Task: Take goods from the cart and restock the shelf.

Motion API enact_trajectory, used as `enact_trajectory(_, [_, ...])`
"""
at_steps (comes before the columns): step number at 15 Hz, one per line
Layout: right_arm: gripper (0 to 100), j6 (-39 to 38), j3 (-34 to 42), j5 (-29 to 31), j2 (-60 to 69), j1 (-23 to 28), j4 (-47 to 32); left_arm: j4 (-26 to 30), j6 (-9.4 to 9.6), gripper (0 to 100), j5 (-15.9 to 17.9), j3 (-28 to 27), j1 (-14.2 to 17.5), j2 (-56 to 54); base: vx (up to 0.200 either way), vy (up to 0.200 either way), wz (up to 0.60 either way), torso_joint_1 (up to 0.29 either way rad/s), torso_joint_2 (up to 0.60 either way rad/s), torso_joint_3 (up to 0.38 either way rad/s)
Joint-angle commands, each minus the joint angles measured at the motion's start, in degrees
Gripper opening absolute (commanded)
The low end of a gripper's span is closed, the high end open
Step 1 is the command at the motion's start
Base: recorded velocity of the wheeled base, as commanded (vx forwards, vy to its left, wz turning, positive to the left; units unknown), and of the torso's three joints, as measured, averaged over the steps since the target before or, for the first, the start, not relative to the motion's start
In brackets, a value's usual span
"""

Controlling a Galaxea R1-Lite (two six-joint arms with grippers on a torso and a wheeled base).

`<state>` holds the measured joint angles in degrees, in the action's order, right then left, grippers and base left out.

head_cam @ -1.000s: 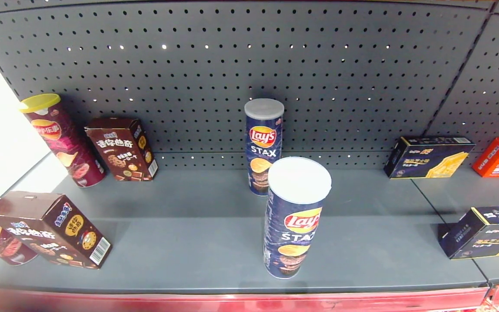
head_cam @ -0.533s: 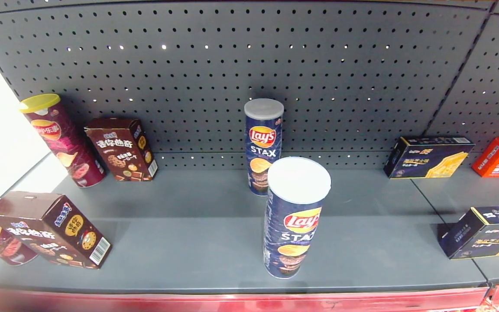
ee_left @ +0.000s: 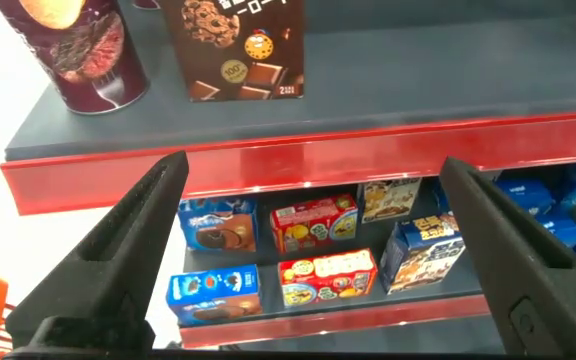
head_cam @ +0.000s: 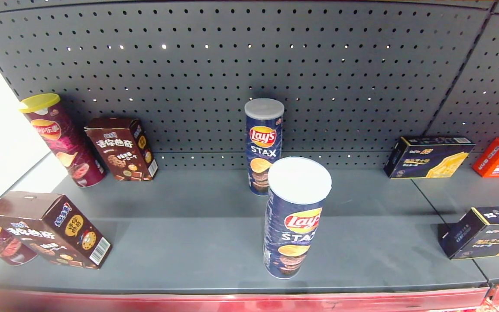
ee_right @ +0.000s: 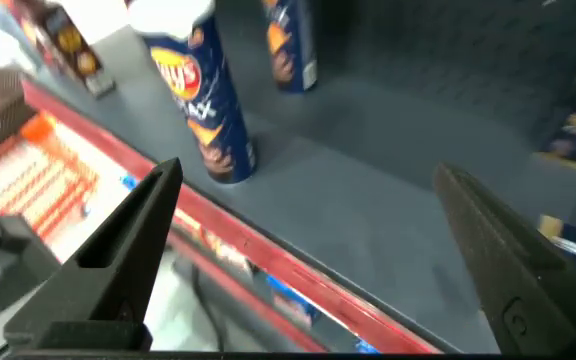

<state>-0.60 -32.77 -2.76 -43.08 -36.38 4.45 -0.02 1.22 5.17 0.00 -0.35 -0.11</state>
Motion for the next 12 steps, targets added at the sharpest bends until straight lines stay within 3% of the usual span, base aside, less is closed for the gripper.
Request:
enact_trajectory(1, [100, 0.16, -0.01, -0.58, -11.85, -0.8, 3.37, -0.06, -0.08, 100, -0.07, 0.0, 0.0, 0.11, 0.0, 0.0, 0.0, 0.0, 0.0, 0.0])
enact_trajectory(9, [100, 0.25, -1.07, -0.32, -25.65, -0.54, 7.59, -0.06, 0.1, 100, -0.6, 0.0, 0.0, 0.2, 0.0, 0.0, 0.0, 0.0, 0.0, 0.0])
enact_trajectory(11, [100, 0.25, -1.68, -0.15, -28.2, -0.45, 8.21, 0.02, 1.24, 100, -0.51, 0.0, 0.0, 0.2, 0.0, 0.0, 0.0, 0.0, 0.0, 0.0])
enact_trajectory(12, [100, 0.25, -2.04, -0.06, -29.52, -0.45, 8.91, 0.02, 2.82, 100, -0.51, 0.0, 0.0, 0.2, 0.0, 0.0, 0.0, 0.0, 0.0, 0.0])
